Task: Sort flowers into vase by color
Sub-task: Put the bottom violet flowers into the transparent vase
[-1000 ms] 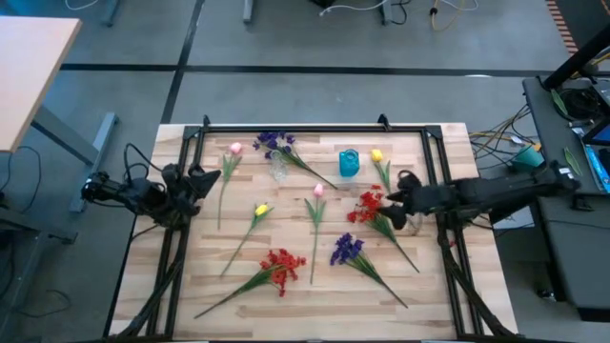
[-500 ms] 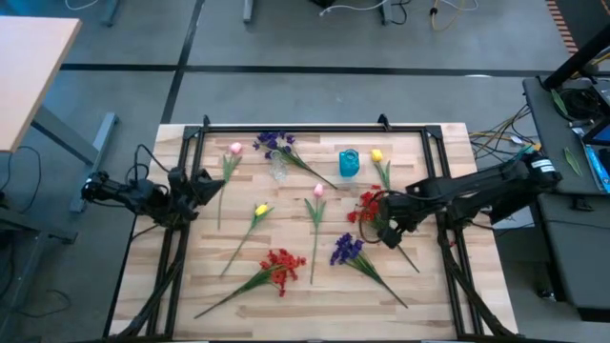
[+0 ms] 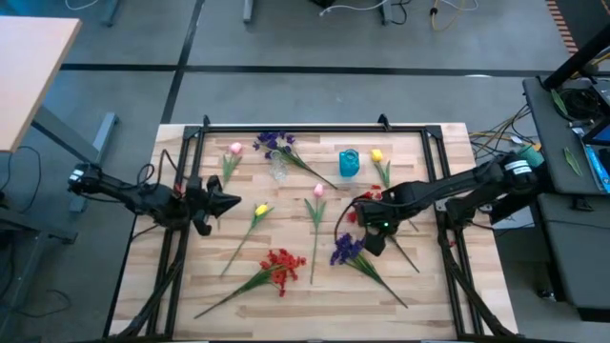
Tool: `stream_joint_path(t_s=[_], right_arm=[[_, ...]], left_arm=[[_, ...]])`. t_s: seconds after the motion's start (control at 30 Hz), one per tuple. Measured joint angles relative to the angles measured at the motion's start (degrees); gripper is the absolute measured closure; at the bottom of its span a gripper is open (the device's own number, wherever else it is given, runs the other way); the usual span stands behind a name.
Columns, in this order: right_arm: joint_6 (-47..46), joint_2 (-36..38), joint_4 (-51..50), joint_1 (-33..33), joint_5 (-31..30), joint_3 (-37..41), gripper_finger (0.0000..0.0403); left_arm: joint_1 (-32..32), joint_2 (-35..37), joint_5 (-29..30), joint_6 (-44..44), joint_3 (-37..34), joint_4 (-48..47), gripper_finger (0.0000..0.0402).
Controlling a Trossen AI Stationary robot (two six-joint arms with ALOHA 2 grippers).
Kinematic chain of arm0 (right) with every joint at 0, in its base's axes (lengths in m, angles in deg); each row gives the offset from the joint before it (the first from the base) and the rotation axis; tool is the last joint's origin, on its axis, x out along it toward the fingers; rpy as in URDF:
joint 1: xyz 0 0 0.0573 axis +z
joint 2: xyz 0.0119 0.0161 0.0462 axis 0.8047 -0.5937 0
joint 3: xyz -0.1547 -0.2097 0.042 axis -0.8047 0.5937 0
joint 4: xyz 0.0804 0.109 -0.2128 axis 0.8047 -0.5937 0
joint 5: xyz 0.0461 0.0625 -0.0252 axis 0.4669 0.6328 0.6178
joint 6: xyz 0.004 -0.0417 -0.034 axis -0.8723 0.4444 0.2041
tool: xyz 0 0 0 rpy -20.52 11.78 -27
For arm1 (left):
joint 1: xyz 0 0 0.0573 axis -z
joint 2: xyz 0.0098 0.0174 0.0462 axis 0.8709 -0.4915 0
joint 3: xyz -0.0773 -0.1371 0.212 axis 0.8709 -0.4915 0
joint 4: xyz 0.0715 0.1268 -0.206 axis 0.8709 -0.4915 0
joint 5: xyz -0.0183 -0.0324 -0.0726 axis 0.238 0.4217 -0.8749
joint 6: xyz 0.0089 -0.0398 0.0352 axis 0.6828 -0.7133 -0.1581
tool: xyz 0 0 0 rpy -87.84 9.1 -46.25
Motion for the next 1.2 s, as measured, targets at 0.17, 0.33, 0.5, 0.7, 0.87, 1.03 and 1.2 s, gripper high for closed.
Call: stream_joint_path(t_s=[0.17,0.33,0.5,0.7,0.87,1.03,1.2], right_arm=[[1.9,-5.0,-0.1,0.0,0.0,-4.6,0.0076],[-6.2,-10.3,-2.7,0.0,-3.8,-7.8,0.0076],[-6.5,-14.4,-2.3,3.0,3.8,-7.9,0.0076],[-11.1,-14.0,-1.4,9.1,3.4,-7.9,0.0076],[-16.2,-13.3,1.8,13.2,-2.1,-7.9,0.0076],[-20.9,-13.6,3.1,14.2,-3.7,-7.7,0.0076],[-21.9,-13.6,3.1,15.0,-5.6,-6.7,0.0059]], left_arm=[[0.0,-1.9,0.0,5.4,6.9,-11.5,0.0402],[0.1,-4.3,0.0,2.8,9.0,-15.6,0.0402],[0.6,-6.4,0.0,-0.2,9.2,-14.3,0.0402],[0.6,-8.8,1.5,0.3,8.3,-12.2,0.0402],[0.6,-9.2,1.6,1.1,8.3,-11.1,0.0402],[0.6,-9.1,1.6,1.1,8.2,-11.0,0.0402],[0.6,-9.1,1.6,1.9,8.2,-10.9,0.0402]])
